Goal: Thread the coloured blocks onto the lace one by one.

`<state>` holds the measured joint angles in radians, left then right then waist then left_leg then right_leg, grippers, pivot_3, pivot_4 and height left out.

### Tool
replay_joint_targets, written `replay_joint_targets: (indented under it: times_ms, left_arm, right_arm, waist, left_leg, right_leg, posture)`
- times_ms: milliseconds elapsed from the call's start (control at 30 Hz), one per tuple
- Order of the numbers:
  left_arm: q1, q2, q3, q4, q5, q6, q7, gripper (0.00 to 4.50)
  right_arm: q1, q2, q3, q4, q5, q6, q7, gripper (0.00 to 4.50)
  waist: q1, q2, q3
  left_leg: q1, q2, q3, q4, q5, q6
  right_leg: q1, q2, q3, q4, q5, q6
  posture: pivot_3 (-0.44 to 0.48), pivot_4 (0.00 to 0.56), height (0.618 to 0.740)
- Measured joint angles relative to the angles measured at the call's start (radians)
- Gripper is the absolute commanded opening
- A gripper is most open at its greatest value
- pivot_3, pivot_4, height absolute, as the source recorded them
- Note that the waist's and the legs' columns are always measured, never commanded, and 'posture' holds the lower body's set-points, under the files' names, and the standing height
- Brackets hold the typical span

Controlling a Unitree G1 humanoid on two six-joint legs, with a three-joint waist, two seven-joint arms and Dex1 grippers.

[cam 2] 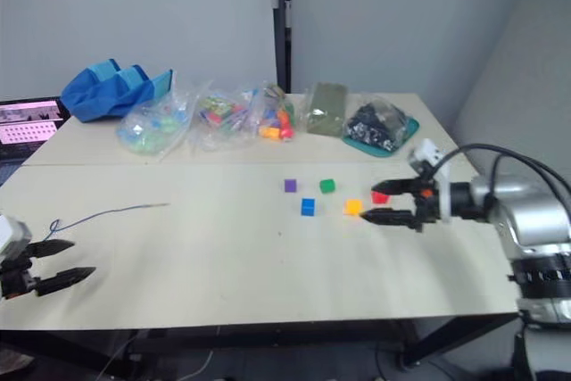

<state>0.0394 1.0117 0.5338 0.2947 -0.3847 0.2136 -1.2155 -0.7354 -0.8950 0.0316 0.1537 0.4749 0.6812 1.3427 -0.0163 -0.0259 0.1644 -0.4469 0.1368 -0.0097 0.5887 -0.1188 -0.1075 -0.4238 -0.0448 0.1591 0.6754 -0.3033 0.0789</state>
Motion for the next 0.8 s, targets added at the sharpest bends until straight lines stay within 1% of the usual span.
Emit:
replay_joint_targets:
  times_ms: [33, 100, 167, 233, 267, 400, 500, 567, 667, 800]
  left_arm:
    - [0.043, -0.027, 0.050, -0.048, -0.033, 0.053, 0.027, 4.48]
    - [0.088, -0.088, 0.136, -0.136, -0.117, 0.155, 0.077, 4.48]
    - [0.140, -0.121, 0.190, -0.201, -0.149, 0.197, 0.113, 4.48]
    - [0.220, -0.161, 0.245, -0.276, -0.160, 0.210, 0.147, 4.48]
    - [0.253, -0.192, 0.261, -0.314, -0.168, 0.213, 0.161, 4.48]
    - [0.295, -0.252, 0.272, -0.392, -0.174, 0.230, 0.215, 4.48]
    - [0.291, -0.261, 0.271, -0.437, -0.186, 0.235, 0.246, 4.48]
    - [0.258, -0.261, 0.258, -0.441, -0.190, 0.241, 0.266, 4.48]
    - [0.159, -0.257, 0.201, -0.403, -0.184, 0.240, 0.299, 4.48]
    - [0.013, -0.207, 0.102, -0.270, -0.127, 0.204, 0.308, 4.48]
  right_arm:
    - [-0.028, 0.025, 0.022, 0.001, -0.001, 0.006, 0.008, 4.50]
    - [-0.077, 0.074, 0.064, -0.001, 0.000, 0.007, 0.022, 4.50]
    - [-0.112, 0.109, 0.091, -0.005, 0.000, 0.007, 0.037, 4.50]
    - [-0.144, 0.144, 0.112, 0.000, -0.001, 0.007, 0.046, 4.50]
    - [-0.157, 0.167, 0.117, 0.004, -0.002, 0.004, 0.047, 4.50]
    - [-0.175, 0.225, 0.121, -0.004, -0.004, -0.001, 0.035, 4.50]
    - [-0.175, 0.245, 0.122, -0.035, -0.003, -0.001, 0.024, 4.50]
    - [-0.171, 0.246, 0.119, -0.059, -0.003, -0.001, 0.004, 4.50]
    - [-0.139, 0.243, 0.109, -0.103, 0.000, 0.003, -0.026, 4.50]
    - [-0.061, 0.224, 0.087, -0.152, 0.002, 0.013, -0.074, 4.50]
  waist:
    - [0.001, 0.000, 0.000]
    - [0.001, 0.000, 0.000]
    - [0.005, 0.000, 0.000]
    - [0.005, 0.000, 0.000]
    - [0.006, 0.000, 0.000]
    - [0.011, 0.000, 0.000]
    - [0.014, -0.001, 0.000]
    - [0.016, 0.000, 0.000]
    - [0.022, -0.001, 0.000]
    - [0.026, -0.001, 0.000]
  left_leg:
    - [0.000, 0.000, 0.000, 0.000, 0.000, 0.000]
    - [0.000, 0.000, 0.000, 0.001, 0.000, 0.000]
    - [0.000, 0.000, 0.000, 0.001, 0.000, 0.000]
    - [0.000, 0.000, 0.000, 0.002, -0.001, -0.001]
    - [0.000, 0.000, 0.000, 0.002, -0.001, -0.001]
    - [0.001, 0.000, -0.001, 0.002, -0.001, -0.001]
    - [0.000, 0.000, -0.001, 0.002, -0.001, -0.002]
    - [0.001, 0.000, -0.001, 0.002, -0.001, -0.002]
    - [0.001, 0.000, -0.002, 0.002, -0.001, -0.002]
    - [0.001, 0.000, -0.002, 0.002, -0.001, -0.002]
  right_leg:
    - [0.000, 0.000, 0.000, 0.000, 0.000, 0.000]
    - [-0.001, 0.000, -0.001, 0.002, -0.001, 0.000]
    - [0.000, 0.000, -0.001, 0.003, -0.002, 0.000]
    - [0.000, 0.000, -0.001, 0.003, -0.002, -0.001]
    - [0.000, 0.000, -0.001, 0.003, -0.002, -0.001]
    - [0.000, 0.000, -0.002, 0.004, -0.003, -0.002]
    - [0.000, 0.000, -0.002, 0.004, -0.003, -0.002]
    - [0.000, 0.000, -0.002, 0.004, -0.003, -0.002]
    - [0.001, 0.000, -0.002, 0.004, -0.003, -0.002]
    - [0.001, 0.000, -0.003, 0.004, -0.003, -0.002]
  posture:
    - [0.000, 0.150, 0.717]
    - [0.000, 0.150, 0.717]
    - [0.000, 0.150, 0.717]
    - [0.000, 0.150, 0.717]
    - [0.000, 0.150, 0.717]
    - [0.000, 0.150, 0.717]
    - [0.000, 0.150, 0.717]
    - [0.000, 0.150, 0.717]
    - [0.000, 0.150, 0.717]
    - [0.000, 0.150, 0.717]
